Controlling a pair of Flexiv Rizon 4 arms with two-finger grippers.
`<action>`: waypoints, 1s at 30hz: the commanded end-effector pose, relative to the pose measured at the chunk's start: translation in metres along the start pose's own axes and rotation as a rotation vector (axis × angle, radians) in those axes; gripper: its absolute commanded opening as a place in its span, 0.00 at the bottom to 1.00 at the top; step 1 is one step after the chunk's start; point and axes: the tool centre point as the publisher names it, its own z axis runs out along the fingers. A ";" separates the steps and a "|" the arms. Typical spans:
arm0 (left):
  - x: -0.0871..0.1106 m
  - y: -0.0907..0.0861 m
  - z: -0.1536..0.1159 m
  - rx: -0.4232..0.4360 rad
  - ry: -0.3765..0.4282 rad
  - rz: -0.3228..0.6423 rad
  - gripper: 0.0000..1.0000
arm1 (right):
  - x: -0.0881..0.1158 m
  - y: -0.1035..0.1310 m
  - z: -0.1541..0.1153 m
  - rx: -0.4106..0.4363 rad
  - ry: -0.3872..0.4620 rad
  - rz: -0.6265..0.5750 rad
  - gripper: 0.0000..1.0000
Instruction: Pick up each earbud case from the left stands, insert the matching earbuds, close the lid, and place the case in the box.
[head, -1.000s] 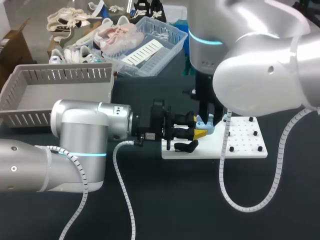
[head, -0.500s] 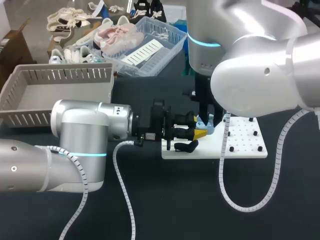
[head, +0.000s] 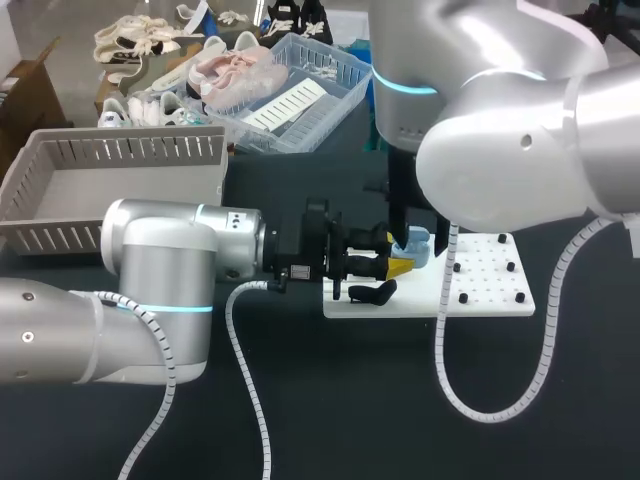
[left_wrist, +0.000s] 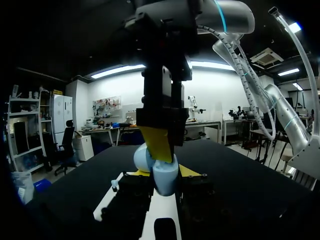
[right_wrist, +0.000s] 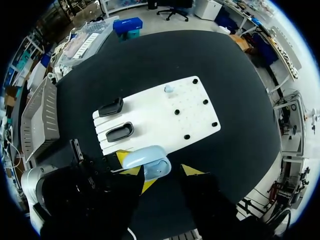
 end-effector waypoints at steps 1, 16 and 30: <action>0.001 0.000 0.001 0.000 -0.003 0.001 0.00 | 0.000 0.001 -0.005 -0.005 -0.003 -0.003 0.44; 0.001 0.000 0.001 0.000 -0.003 0.001 0.00 | -0.010 -0.046 -0.027 -0.091 -0.062 0.091 0.49; 0.001 0.000 0.001 0.000 -0.003 0.001 0.00 | -0.044 -0.082 -0.007 -0.180 -0.082 0.148 0.68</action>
